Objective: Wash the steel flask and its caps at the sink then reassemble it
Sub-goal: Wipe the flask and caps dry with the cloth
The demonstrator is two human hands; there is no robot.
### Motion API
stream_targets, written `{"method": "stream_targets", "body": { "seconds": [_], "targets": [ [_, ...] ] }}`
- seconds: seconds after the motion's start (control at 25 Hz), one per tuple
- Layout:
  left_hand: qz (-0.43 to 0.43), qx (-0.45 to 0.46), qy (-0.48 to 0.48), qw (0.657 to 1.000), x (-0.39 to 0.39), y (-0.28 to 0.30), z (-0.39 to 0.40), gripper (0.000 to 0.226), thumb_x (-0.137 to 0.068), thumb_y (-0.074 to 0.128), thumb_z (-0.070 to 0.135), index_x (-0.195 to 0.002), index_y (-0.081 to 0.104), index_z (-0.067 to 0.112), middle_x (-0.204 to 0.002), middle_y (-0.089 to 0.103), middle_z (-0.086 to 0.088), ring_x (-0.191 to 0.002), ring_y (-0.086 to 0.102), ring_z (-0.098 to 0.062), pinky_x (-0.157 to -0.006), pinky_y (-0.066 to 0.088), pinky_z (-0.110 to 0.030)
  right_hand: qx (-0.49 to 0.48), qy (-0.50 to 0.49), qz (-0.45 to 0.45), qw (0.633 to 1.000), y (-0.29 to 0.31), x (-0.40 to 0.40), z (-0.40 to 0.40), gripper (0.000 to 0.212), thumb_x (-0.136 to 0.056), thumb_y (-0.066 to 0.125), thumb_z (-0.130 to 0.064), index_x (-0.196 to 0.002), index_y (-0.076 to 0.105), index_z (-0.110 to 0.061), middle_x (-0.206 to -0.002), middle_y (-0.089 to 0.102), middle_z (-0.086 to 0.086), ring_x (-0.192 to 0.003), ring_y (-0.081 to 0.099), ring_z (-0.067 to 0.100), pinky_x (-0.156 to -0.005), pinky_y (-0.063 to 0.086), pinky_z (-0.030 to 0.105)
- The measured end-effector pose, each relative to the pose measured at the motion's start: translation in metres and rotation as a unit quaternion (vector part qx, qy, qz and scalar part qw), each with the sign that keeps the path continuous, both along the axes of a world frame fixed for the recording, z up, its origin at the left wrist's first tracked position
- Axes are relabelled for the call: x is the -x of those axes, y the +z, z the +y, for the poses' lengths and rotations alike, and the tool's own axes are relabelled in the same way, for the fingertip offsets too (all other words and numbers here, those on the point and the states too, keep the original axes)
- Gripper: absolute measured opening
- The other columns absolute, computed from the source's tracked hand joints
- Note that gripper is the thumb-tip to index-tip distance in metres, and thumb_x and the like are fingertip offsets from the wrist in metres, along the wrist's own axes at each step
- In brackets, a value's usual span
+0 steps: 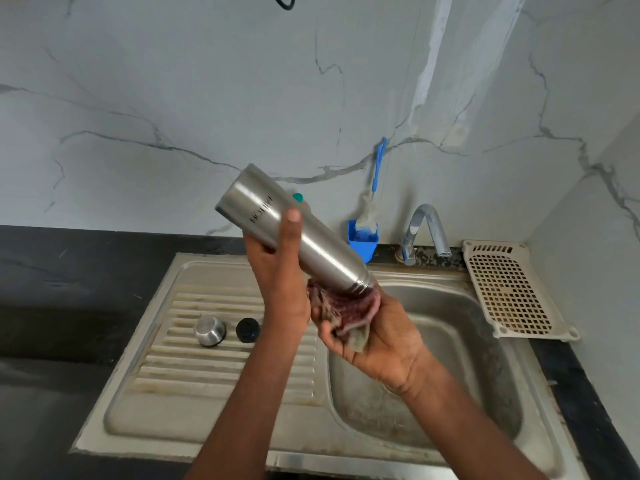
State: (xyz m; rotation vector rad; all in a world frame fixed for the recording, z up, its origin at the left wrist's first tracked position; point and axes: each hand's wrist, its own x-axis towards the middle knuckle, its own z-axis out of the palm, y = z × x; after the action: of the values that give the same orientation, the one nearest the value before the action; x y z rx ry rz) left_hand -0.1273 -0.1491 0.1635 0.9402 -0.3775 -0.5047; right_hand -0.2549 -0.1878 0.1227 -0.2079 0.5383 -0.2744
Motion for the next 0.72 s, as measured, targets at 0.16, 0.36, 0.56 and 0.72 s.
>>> {"method": "stream_targets", "body": {
  "seconds": [0.16,0.36,0.56,0.72],
  "targets": [
    [-0.138,-0.052,-0.171,0.974,0.007,-0.034,0.043,0.069,-0.069,0.094,0.035,-0.131,0.065,0.028,-0.127,0.073,0.002,-0.123,0.067,-0.012,-0.094,0.057,-0.026,0.007,-0.161,0.039,0.986,0.008,-0.006,-0.024,0.079,-0.102,0.032,-0.068,-0.141,0.058,-0.004,-0.125,0.068,0.028,-0.108,0.067,0.041,-0.096,0.054,0.062],
    [-0.277,-0.139,-0.323,0.894,0.012,-0.052,0.059,0.075,-0.087,0.075,-0.007,-0.153,0.047,0.015,-0.169,0.032,0.001,-0.158,0.028,-0.026,-0.122,0.04,-0.042,0.093,-0.177,0.14,0.97,0.006,-0.011,-0.039,0.072,-0.099,0.043,-0.069,-0.128,0.068,-0.008,-0.11,0.076,0.02,-0.099,0.075,0.032,-0.095,0.056,0.049],
    [-0.032,-0.139,-0.378,0.915,0.007,-0.046,0.068,0.063,-0.092,0.061,0.015,-0.153,0.05,0.019,-0.157,0.054,0.002,-0.133,0.057,-0.025,-0.112,0.043,-0.045,0.292,-0.184,0.218,0.913,-0.01,-0.018,-0.027,0.045,-0.1,0.053,-0.06,-0.116,0.067,-0.021,-0.103,0.077,0.008,-0.091,0.074,0.023,-0.084,0.059,0.043],
    [0.072,-0.225,-0.218,0.947,0.036,-0.052,0.048,0.063,-0.091,0.069,0.061,-0.142,0.058,0.024,-0.129,0.074,-0.004,-0.12,0.071,-0.021,-0.109,0.053,-0.05,0.632,-0.104,0.253,0.725,-0.013,-0.028,0.004,0.04,-0.105,0.045,-0.06,-0.131,0.061,-0.034,-0.118,0.073,-0.009,-0.109,0.069,0.009,-0.098,0.055,0.04]
  ]
}}
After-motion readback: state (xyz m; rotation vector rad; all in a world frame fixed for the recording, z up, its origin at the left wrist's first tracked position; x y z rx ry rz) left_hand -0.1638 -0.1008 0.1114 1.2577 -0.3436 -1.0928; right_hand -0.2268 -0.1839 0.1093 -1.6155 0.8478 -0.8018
